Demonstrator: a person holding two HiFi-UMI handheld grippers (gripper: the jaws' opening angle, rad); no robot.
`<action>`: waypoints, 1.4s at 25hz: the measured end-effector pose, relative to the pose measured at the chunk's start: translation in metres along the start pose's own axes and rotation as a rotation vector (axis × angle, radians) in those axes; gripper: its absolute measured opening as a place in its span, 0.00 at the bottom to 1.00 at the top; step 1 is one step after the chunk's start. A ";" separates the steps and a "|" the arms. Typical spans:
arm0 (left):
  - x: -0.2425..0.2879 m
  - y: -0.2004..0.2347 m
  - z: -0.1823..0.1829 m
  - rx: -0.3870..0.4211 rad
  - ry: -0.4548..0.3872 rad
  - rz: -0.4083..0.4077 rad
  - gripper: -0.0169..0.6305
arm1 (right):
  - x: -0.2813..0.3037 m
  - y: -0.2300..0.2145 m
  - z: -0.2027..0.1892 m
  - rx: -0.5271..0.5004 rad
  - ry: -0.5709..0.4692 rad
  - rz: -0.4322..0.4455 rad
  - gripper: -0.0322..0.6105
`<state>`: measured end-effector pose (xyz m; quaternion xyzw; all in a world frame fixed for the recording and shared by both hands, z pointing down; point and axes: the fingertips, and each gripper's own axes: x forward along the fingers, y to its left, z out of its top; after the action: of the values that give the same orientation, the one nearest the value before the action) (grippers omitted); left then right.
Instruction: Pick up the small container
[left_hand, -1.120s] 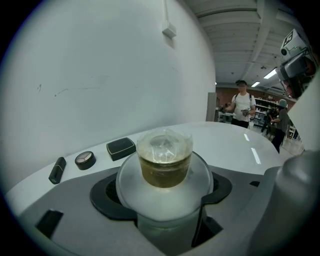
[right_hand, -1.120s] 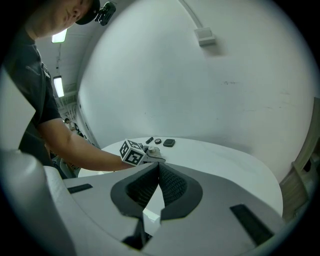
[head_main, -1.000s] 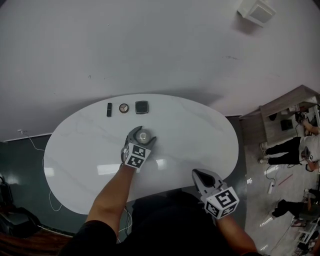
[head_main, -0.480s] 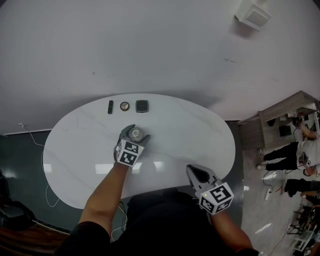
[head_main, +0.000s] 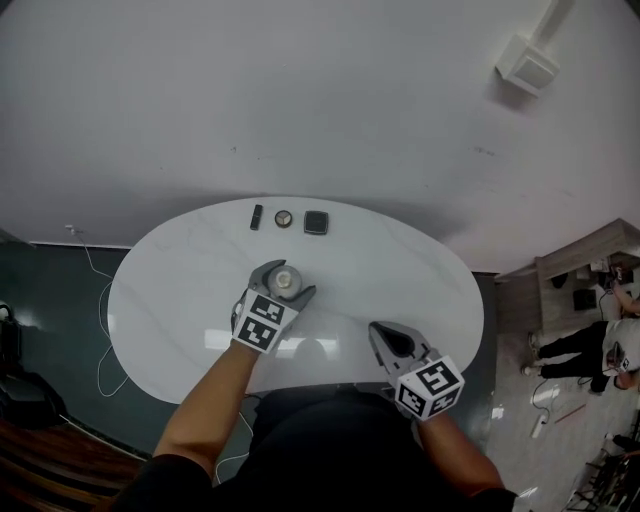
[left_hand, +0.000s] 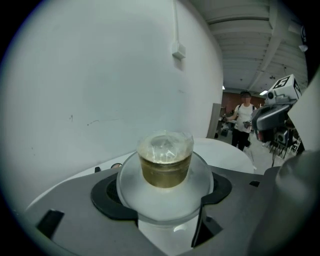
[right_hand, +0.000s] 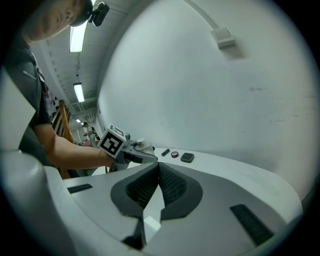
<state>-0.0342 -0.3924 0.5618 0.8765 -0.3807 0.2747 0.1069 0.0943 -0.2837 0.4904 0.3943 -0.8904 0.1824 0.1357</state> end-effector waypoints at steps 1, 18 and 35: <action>-0.009 -0.002 0.004 -0.014 -0.008 -0.001 0.56 | 0.003 0.001 0.002 -0.003 -0.002 0.010 0.05; -0.138 -0.029 0.038 -0.030 -0.089 0.057 0.56 | 0.050 0.029 0.053 -0.099 -0.062 0.143 0.05; -0.178 -0.047 0.034 -0.051 -0.079 0.112 0.56 | 0.054 0.051 0.051 -0.131 -0.055 0.174 0.05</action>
<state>-0.0863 -0.2656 0.4347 0.8611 -0.4398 0.2355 0.0985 0.0159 -0.3095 0.4540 0.3105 -0.9347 0.1241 0.1204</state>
